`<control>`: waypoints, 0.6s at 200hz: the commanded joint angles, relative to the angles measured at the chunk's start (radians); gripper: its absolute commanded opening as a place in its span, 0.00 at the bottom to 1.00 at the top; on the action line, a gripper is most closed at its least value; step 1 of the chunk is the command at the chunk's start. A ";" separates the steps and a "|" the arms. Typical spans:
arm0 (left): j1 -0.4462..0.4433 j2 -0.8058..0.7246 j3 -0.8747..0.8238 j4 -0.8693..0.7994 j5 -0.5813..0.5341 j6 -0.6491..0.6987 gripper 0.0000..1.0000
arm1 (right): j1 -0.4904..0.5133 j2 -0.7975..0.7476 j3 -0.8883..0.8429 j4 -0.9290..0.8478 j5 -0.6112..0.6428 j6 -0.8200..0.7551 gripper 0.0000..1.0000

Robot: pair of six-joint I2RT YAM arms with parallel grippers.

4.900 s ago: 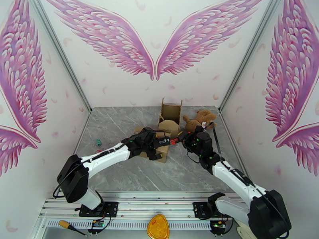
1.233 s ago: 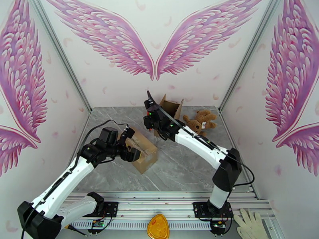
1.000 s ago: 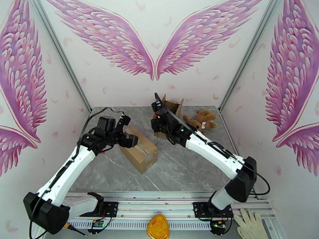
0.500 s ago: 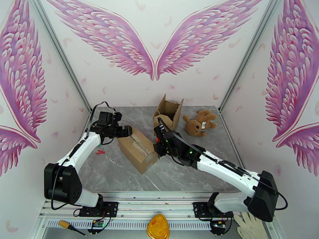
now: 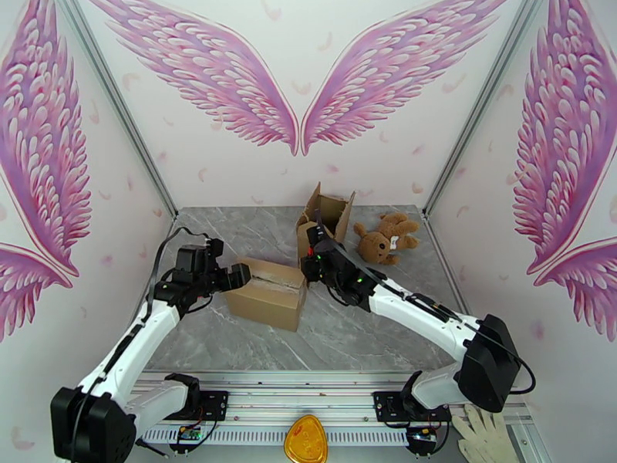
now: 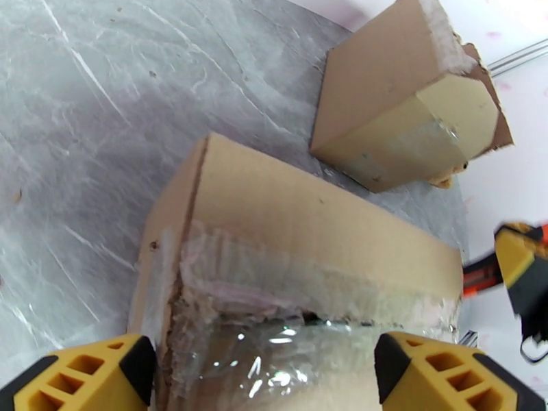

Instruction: Unpack the express box

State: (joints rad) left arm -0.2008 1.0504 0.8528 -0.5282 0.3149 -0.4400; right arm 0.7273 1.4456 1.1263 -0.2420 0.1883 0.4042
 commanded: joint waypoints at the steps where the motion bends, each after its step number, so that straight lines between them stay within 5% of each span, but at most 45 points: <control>1: -0.021 -0.114 -0.008 0.022 -0.136 0.059 0.95 | -0.036 -0.059 -0.024 0.041 -0.008 0.119 0.00; 33: -0.147 -0.176 0.035 0.017 -0.252 0.461 0.99 | -0.077 -0.171 -0.152 0.060 -0.007 0.351 0.00; 66: -0.273 -0.153 0.070 -0.022 -0.251 0.799 0.99 | -0.078 -0.269 -0.313 0.231 -0.029 0.587 0.00; 120: -0.443 -0.141 0.042 -0.055 -0.205 1.217 0.99 | -0.077 -0.305 -0.374 0.336 -0.011 0.688 0.00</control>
State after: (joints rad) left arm -0.5892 0.8978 0.8917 -0.5446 0.0933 0.5140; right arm 0.6514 1.1637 0.7639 -0.0212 0.1764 1.0046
